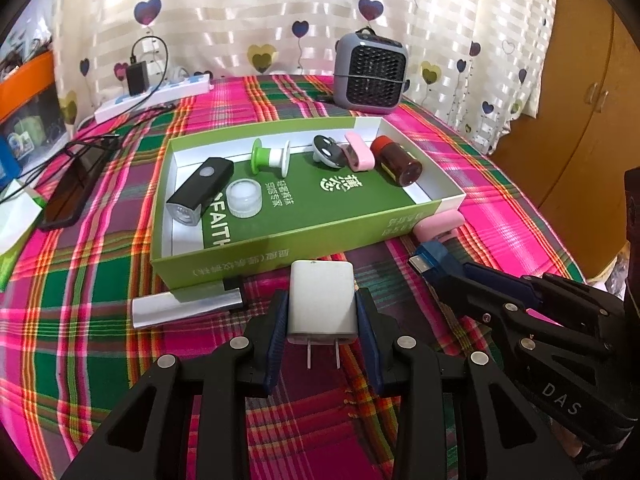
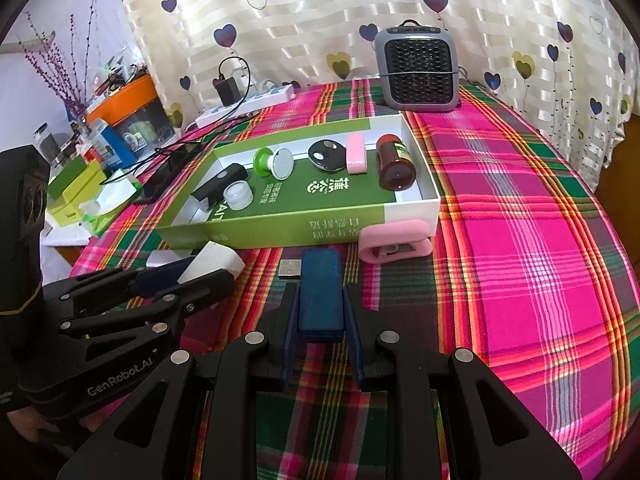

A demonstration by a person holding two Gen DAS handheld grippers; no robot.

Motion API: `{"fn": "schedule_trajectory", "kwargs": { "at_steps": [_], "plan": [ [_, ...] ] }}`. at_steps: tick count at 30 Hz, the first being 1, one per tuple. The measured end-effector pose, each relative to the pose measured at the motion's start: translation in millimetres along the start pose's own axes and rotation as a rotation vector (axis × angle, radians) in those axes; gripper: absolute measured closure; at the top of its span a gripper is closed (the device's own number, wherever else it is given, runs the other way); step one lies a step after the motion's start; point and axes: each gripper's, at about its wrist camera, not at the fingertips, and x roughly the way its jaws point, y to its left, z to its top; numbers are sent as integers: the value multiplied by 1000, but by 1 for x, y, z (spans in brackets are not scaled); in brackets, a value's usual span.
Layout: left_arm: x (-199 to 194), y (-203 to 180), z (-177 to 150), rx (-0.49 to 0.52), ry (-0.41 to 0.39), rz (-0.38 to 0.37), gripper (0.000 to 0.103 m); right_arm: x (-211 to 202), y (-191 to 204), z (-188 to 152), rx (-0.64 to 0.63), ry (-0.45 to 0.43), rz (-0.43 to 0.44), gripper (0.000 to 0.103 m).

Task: Organize rigid objects
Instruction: 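Carry the charger plug with the left gripper over the box while the right carries the USB stick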

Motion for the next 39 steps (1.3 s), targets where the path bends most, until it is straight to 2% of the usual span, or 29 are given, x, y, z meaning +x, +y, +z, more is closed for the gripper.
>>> {"fn": "schedule_trajectory", "kwargs": {
  "at_steps": [10, 21, 33, 39],
  "plan": [
    [-18, 0, 5, 3, -43, -15, 71, -12, 3, 8, -3, -31, -4, 80],
    [-22, 15, 25, -26, -66, -25, 71, -11, 3, 29, -2, -53, 0, 80],
    [-3, 29, 53, -39, -66, -28, 71, 13, -3, 56, 4, -23, -7, 80],
    [17, 32, 63, -37, -35, -36, 71, 29, -8, 69, 6, -1, -17, 80]
  ]
}}
